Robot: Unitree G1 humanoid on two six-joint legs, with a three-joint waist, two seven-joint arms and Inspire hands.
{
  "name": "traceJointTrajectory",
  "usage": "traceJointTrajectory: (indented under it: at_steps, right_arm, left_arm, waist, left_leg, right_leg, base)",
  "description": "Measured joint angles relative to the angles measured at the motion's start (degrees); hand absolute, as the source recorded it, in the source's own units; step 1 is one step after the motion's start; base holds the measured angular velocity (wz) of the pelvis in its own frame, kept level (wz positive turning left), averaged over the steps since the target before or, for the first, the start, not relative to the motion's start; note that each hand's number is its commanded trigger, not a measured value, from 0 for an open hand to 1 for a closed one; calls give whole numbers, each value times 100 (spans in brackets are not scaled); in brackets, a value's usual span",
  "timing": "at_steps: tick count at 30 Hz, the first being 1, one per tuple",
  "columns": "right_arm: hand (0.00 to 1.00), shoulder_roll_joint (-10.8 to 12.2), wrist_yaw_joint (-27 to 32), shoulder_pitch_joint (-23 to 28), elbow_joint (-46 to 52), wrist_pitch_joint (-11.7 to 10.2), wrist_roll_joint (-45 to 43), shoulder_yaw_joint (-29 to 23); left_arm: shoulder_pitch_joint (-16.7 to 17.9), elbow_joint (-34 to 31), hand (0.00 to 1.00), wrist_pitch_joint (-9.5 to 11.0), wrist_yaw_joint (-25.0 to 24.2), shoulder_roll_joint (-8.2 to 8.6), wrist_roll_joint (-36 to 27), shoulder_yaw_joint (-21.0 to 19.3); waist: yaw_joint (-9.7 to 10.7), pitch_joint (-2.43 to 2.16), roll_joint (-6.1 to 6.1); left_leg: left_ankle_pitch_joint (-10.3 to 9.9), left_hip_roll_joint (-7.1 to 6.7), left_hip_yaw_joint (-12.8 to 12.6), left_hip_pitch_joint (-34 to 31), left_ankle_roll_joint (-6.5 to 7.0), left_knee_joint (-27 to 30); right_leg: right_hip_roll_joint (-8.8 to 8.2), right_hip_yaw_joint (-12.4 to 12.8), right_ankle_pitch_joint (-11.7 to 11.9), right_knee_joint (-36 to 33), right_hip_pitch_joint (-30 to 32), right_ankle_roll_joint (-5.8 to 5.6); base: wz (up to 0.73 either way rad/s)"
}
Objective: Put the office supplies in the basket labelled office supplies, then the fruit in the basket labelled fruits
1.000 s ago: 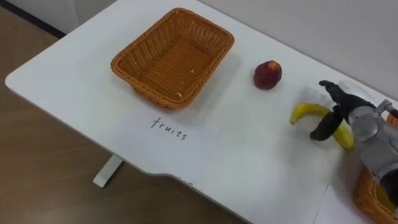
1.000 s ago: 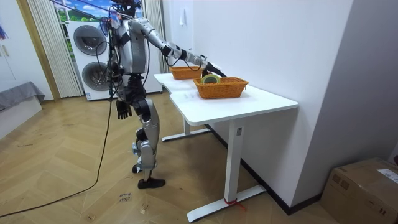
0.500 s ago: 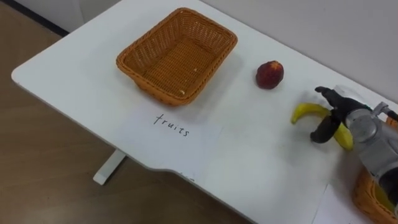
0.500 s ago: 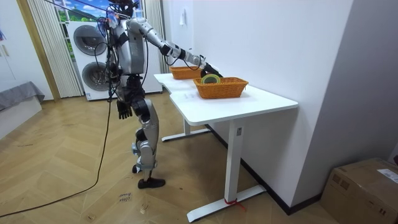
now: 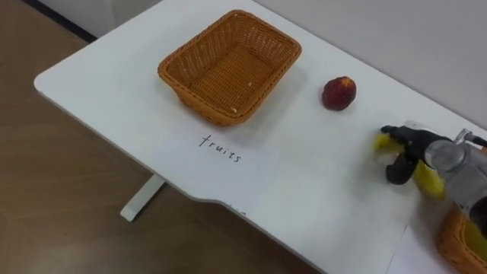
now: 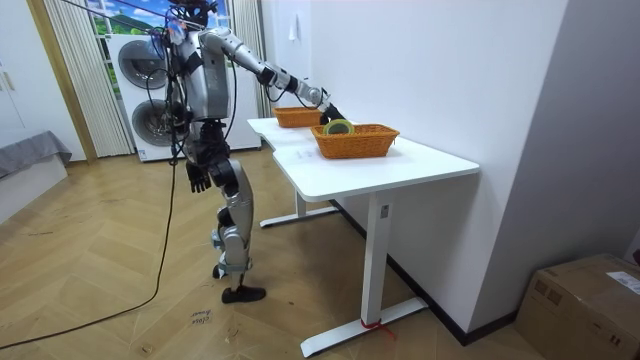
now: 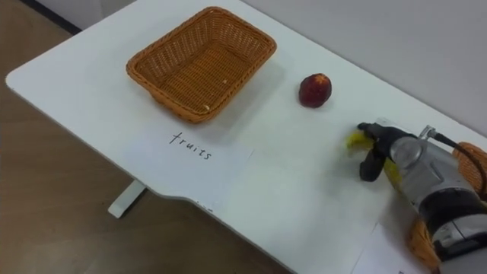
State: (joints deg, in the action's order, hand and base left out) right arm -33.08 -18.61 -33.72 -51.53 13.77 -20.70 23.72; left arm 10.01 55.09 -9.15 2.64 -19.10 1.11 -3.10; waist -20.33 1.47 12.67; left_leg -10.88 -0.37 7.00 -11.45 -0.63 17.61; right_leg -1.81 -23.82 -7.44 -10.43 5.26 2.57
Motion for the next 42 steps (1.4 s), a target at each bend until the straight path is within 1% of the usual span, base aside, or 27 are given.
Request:
traceJointTrajectory:
  at_steps: [1,2,6,10,15,17,20,22,23,24,25,27,30,32,33,35,37,40,42]
  right_arm:
    - [0,-37,-46,2,-21,-1,1,0]
    - [0,-49,-92,1,-35,4,0,0]
    - [0,-58,-107,0,-56,4,1,-16]
    - [0,-58,-107,1,-59,3,-13,-20]
    - [0,-58,-106,14,-50,-8,-8,-16]
    - [0,-58,-103,33,-52,-44,-8,-11]
    - [0,-58,-107,66,-18,-80,13,-23]
    - [0,-58,-114,77,-21,-123,38,-22]
    - [57,-58,-114,81,-18,-134,40,-22]
    - [85,-58,-114,81,-18,-137,41,-22]
    - [100,-58,-114,81,-14,-139,44,-23]
    - [100,-58,-90,81,-4,-138,73,-23]
    - [100,-92,96,78,79,-119,104,-35]
    - [100,-209,113,118,286,-121,87,-33]
    - [100,-225,113,132,334,-128,84,-33]
    - [100,-268,67,174,494,-123,67,-30]
    - [100,-269,17,275,697,-124,-8,-33]
    - [100,-269,-86,380,864,-121,-18,-30]
    - [100,-269,-198,398,941,-118,-12,-25]
  left_arm:
    - [-42,3,0,0,-47,-16,2,0]
    - [-46,4,0,0,-92,-21,2,1]
    - [-41,5,0,8,-175,-22,1,3]
    - [-51,4,0,122,-224,-21,84,8]
    - [-28,4,0,158,-216,-21,81,16]
    - [-26,5,0,176,-201,-21,81,30]
    - [1,14,0,218,-154,-22,75,26]
    - [20,14,0,218,-154,-21,74,30]
    - [29,24,0,219,-154,-20,73,30]
    - [34,29,0,219,-153,-20,73,30]
    - [50,33,0,220,-141,-21,73,26]
    - [82,30,0,220,-75,-20,73,25]
    - [95,30,0,219,-31,-20,71,-3]
    - [75,42,0,219,-25,-20,63,-14]
    - [68,58,0,219,-25,-20,63,-16]
    - [55,83,0,216,-25,-18,63,-18]
    - [74,122,0,209,-31,-10,63,-44]
    - [78,189,0,195,-35,-2,63,-134]
    - [77,193,0,196,-37,0,64,-132]
  waist:
    - [-21,18,23]
    - [-42,22,38]
    - [-45,20,55]
    - [-45,18,58]
    - [-58,5,74]
    - [-78,5,74]
    - [-72,-20,109]
    - [-59,-27,125]
    - [-53,-26,128]
    - [-50,-26,128]
    - [-47,-26,129]
    - [-43,-24,127]
    - [-52,-23,124]
    - [-52,-21,122]
    - [-50,-21,122]
    - [-45,-18,118]
    - [-69,-16,114]
    - [-45,-13,110]
    - [-48,-31,134]
  left_leg:
    - [15,-5,23,1,13,-1]
    - [23,-7,35,1,26,-1]
    - [32,-18,53,4,37,-7]
    - [36,-25,54,4,41,-10]
    - [38,-20,32,39,43,-35]
    - [39,-14,13,97,42,-73]
    - [47,-5,4,109,40,-108]
    - [47,-1,4,113,40,-108]
    - [47,0,4,116,40,-108]
    - [47,0,4,116,40,-108]
    - [46,0,4,115,41,-109]
    - [44,2,0,115,41,-109]
    - [39,5,1,115,43,-110]
    - [37,5,3,121,43,-123]
    - [38,5,3,127,43,-131]
    - [38,10,-20,187,43,-167]
    - [40,19,-50,240,44,-226]
    - [40,30,-75,316,43,-273]
    - [41,38,-70,328,41,-293]
  right_leg:
    - [15,3,3,52,-9,-2]
    - [32,2,16,78,-15,-5]
    - [31,-3,39,74,-20,-12]
    - [29,-5,49,75,-21,-16]
    - [30,12,52,73,-24,-16]
    - [29,20,52,70,-27,-16]
    - [29,12,54,67,-58,-14]
    - [31,7,55,67,-65,-11]
    - [32,6,56,67,-71,-12]
    - [32,6,57,66,-73,-12]
    - [31,3,58,66,-74,-12]
    - [31,5,65,66,-74,-13]
    - [31,14,72,66,-75,-12]
    - [31,7,72,72,-91,-13]
    - [31,7,72,74,-97,-12]
    - [31,19,72,74,-115,-13]
    - [31,38,73,75,-149,-15]
    - [34,38,73,80,-193,-16]
    - [37,37,72,81,-199,-17]
  base:
    - [8]
    - [7]
    - [1]
    - [0]
    - [0]
    - [-4]
    - [-2]
    - [0]
    - [0]
    - [0]
    - [0]
    - [0]
    - [0]
    - [0]
    - [0]
    - [-4]
    - [-10]
    - [-2]
    - [-2]
